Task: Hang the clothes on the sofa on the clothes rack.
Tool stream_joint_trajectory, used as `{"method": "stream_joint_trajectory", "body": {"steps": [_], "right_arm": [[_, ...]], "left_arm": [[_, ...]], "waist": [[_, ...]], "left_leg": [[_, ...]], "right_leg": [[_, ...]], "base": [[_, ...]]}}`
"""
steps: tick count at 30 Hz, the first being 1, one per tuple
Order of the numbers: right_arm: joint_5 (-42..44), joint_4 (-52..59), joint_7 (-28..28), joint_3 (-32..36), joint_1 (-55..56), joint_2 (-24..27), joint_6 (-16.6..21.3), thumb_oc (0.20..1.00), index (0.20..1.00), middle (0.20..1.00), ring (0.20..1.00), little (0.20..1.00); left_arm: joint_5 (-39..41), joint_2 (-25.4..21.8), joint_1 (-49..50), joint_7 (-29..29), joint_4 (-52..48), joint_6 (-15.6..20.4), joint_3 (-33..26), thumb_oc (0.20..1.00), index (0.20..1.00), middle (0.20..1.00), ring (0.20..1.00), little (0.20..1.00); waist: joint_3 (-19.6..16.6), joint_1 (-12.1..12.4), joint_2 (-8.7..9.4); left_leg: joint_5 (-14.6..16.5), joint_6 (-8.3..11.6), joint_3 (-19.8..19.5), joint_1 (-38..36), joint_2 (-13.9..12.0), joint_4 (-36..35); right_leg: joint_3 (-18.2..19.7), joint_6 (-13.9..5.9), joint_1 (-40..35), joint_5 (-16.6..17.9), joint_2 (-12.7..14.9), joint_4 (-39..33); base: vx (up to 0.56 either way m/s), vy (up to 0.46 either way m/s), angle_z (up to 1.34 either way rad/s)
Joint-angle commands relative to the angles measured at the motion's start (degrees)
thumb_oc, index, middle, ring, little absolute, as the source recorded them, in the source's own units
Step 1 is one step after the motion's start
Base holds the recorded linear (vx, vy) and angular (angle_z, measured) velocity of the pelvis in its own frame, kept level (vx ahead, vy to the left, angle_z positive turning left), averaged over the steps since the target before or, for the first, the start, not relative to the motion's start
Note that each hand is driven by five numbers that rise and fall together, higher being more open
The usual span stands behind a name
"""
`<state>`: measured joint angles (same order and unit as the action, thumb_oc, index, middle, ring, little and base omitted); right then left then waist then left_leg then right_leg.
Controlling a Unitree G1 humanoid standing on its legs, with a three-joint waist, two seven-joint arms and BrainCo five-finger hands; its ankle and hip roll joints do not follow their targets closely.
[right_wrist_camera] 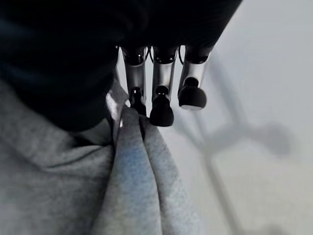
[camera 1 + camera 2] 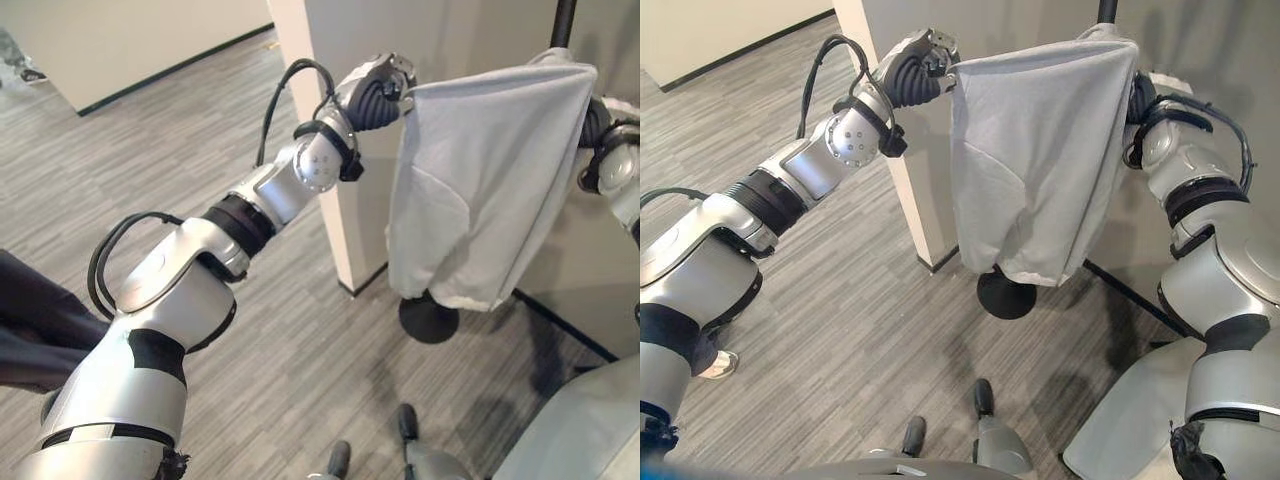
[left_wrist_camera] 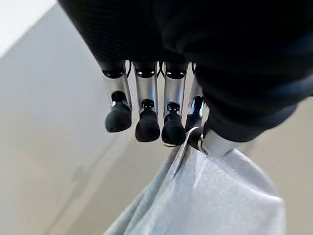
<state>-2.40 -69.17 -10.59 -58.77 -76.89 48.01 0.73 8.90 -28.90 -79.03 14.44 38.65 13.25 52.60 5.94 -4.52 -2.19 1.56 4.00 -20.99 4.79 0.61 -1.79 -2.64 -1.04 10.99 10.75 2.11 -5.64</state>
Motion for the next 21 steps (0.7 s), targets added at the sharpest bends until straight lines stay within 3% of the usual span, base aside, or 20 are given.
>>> {"method": "stream_joint_trajectory", "body": {"steps": [1,6,16,17,21], "right_arm": [[-2.4,-6.7,-0.2,-0.2,-4.4,3.1,-0.5,0.2,0.2,0.2,0.2,0.2],[-3.3,-7.4,-0.5,1.4,-1.5,2.2,-0.6,0.2,0.2,0.2,0.2,0.2],[-1.4,-6.1,-0.8,2.9,-0.9,0.4,0.0,0.219,0.219,0.219,0.219,0.219],[-0.5,-5.4,-1.1,3.6,-0.8,0.4,0.1,1.0,1.0,1.0,1.0,1.0],[1.0,-4.0,-1.4,4.5,-0.5,0.7,0.4,1.0,1.0,1.0,1.0,1.0]], "left_arm": [[4.0,-1.5,-8.0,1.9,2.0,2.0,-1.5,0.2,0.2,0.2,0.2,0.2],[3.9,0.3,-8.6,2.1,-3.2,2.7,-1.9,0.2,0.2,0.2,0.2,0.2],[4.4,1.5,-7.5,2.0,0.4,1.9,-3.3,0.2,0.2,0.2,0.2,0.2],[4.7,1.4,-6.7,2.0,2.5,1.5,-3.9,1.0,1.0,1.0,1.0,1.0],[4.4,0.9,-5.6,2.1,4.6,1.0,-4.5,1.0,1.0,1.0,1.0,1.0]], "waist": [[0.7,0.9,-1.36],[0.8,0.8,-1.68],[0.7,0.6,-1.2],[0.7,0.6,-0.93],[0.7,0.2,-0.66]], "left_leg": [[-0.8,2.14,4.9,0.8,-1.0,-3.2],[-0.7,2.02,5.0,0.9,-1.0,-3.2],[-0.1,1.67,6.2,0.4,-1.4,-3.2],[0.0,1.63,6.3,0.2,-1.5,-3.2],[0.1,1.6,6.5,-0.1,-1.7,-3.2]], "right_leg": [[2.3,-4.38,-2.4,-8.1,1.9,0.6],[2.3,-4.43,-2.5,-8.1,1.9,0.6],[3.0,-4.55,-2.4,-8.0,1.7,0.6],[3.1,-4.56,-2.5,-8.0,1.6,0.6],[3.1,-4.48,-2.7,-8.1,1.6,0.6]], "base": [[0.0,-0.011,0.07],[0.0,-0.004,0.03],[0.0,0.0,-0.02],[0.0,0.0,0.0],[0.0,0.0,0.0]]}}
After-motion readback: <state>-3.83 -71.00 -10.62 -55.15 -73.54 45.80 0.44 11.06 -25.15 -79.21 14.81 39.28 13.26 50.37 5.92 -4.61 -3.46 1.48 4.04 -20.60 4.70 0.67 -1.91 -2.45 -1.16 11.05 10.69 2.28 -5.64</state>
